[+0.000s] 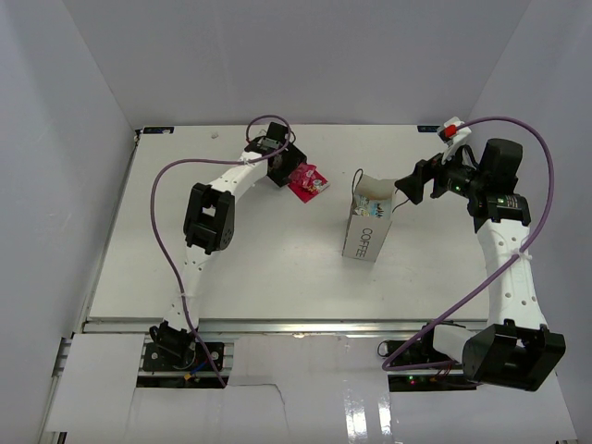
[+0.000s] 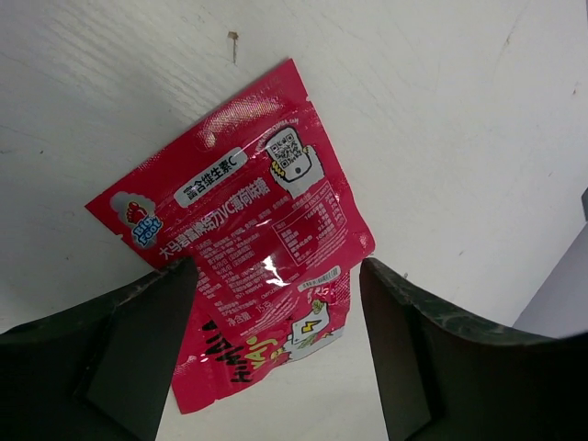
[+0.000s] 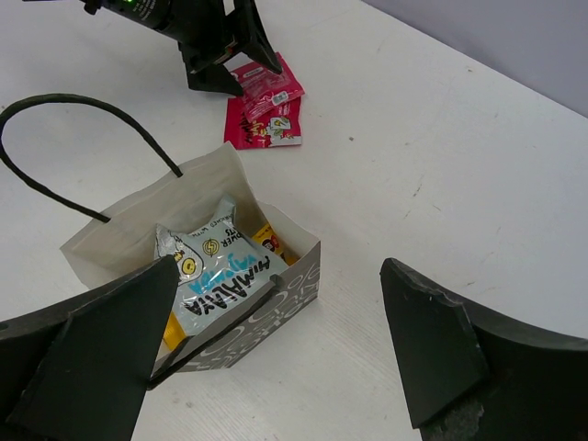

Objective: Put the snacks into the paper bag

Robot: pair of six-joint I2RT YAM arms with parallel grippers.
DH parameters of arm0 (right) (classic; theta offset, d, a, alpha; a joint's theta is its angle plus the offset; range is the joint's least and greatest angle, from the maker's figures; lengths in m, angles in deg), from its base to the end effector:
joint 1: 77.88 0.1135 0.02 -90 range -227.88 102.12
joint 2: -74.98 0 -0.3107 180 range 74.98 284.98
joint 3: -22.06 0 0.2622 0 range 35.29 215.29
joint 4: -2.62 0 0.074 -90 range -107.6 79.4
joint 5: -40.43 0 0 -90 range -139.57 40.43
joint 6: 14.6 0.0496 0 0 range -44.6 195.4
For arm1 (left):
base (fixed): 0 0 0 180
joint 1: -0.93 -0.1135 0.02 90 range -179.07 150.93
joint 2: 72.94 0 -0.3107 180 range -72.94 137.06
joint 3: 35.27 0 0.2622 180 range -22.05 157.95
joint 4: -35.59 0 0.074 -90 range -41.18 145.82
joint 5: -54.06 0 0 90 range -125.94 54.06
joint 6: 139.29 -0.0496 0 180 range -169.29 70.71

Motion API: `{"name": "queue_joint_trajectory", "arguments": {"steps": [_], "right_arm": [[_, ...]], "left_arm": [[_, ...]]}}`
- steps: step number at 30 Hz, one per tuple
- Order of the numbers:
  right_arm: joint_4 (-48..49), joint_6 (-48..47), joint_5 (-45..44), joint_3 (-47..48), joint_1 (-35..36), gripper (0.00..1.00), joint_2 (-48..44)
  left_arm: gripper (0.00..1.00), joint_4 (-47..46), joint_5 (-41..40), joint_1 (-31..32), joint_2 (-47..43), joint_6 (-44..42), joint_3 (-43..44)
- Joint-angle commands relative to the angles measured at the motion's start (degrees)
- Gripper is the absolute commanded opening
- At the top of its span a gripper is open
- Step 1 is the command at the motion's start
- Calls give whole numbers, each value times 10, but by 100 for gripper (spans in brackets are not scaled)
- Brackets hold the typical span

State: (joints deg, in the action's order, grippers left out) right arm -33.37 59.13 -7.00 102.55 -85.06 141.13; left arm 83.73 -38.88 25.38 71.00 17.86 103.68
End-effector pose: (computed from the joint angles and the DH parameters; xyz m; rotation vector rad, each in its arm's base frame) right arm 0.2534 0.0019 0.4218 -0.6196 1.7632 0.4399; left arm 0.5532 -0.2487 0.1748 -0.9667 2.4121 -0.5745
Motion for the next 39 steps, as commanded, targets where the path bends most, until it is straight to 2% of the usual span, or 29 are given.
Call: {"name": "queue_joint_trajectory", "arguments": {"steps": [1,9,19,28,35,39], "right_arm": [[21,12,1,-3,-4,96,-16],[22,21,5,-3,-4,97,-16],[22,26,9,-3,-5,97,-16],[24,29,14,-1,-5,97,-18],[22,31,14,-4,-5,97,-23],[22,31,16,-3,-5,97,-24]], "left_arm": [[83,100,-10,-10,34,-86,-46],[85,125,-65,-12,13,-213,-102],[86,88,-102,-16,-75,-367,-310],[80,75,-113,-16,-94,-417,-360],[66,53,-91,-17,-104,-426,-384],[51,44,-73,-17,-119,-431,-380]]}}
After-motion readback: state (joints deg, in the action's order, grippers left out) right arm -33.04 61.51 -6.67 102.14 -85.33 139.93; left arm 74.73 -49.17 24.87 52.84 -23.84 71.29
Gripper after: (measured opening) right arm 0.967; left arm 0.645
